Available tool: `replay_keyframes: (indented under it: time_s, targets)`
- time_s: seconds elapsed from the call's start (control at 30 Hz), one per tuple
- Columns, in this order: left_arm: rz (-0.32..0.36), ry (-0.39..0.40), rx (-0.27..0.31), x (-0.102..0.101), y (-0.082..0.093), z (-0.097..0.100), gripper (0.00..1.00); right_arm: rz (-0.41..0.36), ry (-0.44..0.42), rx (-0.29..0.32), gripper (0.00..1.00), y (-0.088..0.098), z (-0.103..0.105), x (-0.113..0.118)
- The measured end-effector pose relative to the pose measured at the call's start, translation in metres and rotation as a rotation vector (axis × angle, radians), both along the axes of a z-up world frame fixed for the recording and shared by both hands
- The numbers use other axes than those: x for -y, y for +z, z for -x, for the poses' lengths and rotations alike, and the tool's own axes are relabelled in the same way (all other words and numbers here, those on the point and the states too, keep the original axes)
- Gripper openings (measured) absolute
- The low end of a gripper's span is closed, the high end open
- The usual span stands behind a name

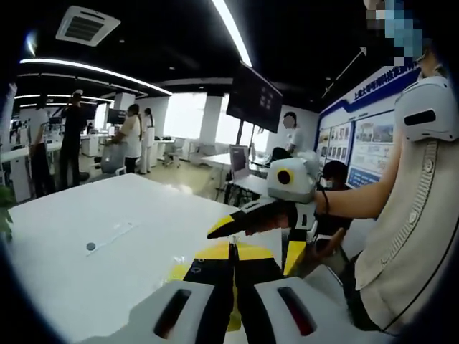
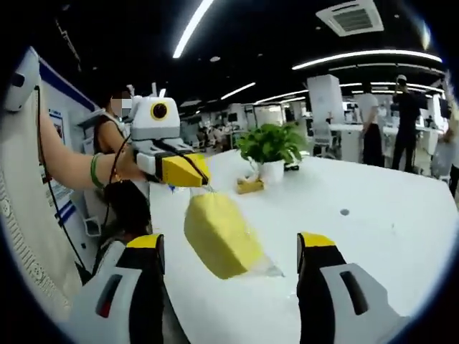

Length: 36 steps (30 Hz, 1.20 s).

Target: Compare the silicone blocks by pressing each to a similar depth, holding the contact briefly, and releasing to observe deformation and rebound differences across the visible hardness samples.

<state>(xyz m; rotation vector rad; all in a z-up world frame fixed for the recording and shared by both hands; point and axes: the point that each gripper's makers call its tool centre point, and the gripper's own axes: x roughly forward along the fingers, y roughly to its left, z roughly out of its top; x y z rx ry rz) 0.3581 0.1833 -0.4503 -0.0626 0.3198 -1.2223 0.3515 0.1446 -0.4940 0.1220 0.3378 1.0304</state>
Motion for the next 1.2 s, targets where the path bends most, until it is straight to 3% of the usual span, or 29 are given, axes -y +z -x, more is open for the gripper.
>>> replay_keyframes:
  time_s: [0.27, 0.37, 0.43, 0.57, 0.7, 0.77, 0.83, 0.9, 1.0, 1.03, 1.17, 1.2]
  targets:
    - [-0.006, 0.080, -0.083, -0.017, -0.035, -0.025, 0.00, -0.194, -0.267, -0.095, 0.80, -0.005, 0.010, 0.048]
    - [-0.006, 0.105, -0.100, -0.023, -0.049, -0.035, 0.00, -0.323, -0.366, -0.175, 0.86, -0.004, 0.021, 0.065]
    - [-0.004, 0.126, -0.115, -0.027, -0.060, -0.043, 0.00, -0.383, -0.430, -0.191, 0.88, -0.004, 0.025, 0.078]
    - [0.009, 0.147, -0.182, -0.031, -0.085, -0.055, 0.00, -0.367, -0.524, -0.209, 0.88, -0.015, 0.033, 0.093]
    - [0.005, 0.156, -0.211, -0.036, -0.108, -0.065, 0.00, -0.329, -0.616, -0.231, 0.92, -0.025, 0.042, 0.107]
    - [0.002, 0.155, -0.232, -0.037, -0.117, -0.067, 0.00, -0.362, -0.678, -0.249, 0.93, -0.026, 0.044, 0.116]
    - [-0.007, 0.150, -0.232, -0.039, -0.128, -0.068, 0.00, -0.442, -0.731, -0.258, 0.93, -0.021, 0.045, 0.125]
    - [0.007, 0.164, -0.267, -0.043, -0.139, -0.074, 0.00, -0.450, -0.793, -0.286, 0.91, -0.028, 0.048, 0.135]
    - [0.016, 0.217, -0.265, -0.054, -0.153, -0.088, 0.00, -0.455, -0.833, -0.318, 0.91, -0.037, 0.055, 0.140]
    - [0.080, 0.241, -0.264, -0.055, -0.146, -0.095, 0.00, -0.446, -0.848, -0.328, 0.91, -0.041, 0.057, 0.142]
    - [0.050, 0.359, -0.196, -0.080, -0.157, -0.122, 0.00, -0.445, -0.907, -0.360, 0.91, -0.050, 0.064, 0.150]
    - [0.021, 0.422, -0.153, -0.095, -0.166, -0.137, 0.00, -0.440, -0.913, -0.380, 0.91, -0.053, 0.066, 0.151]
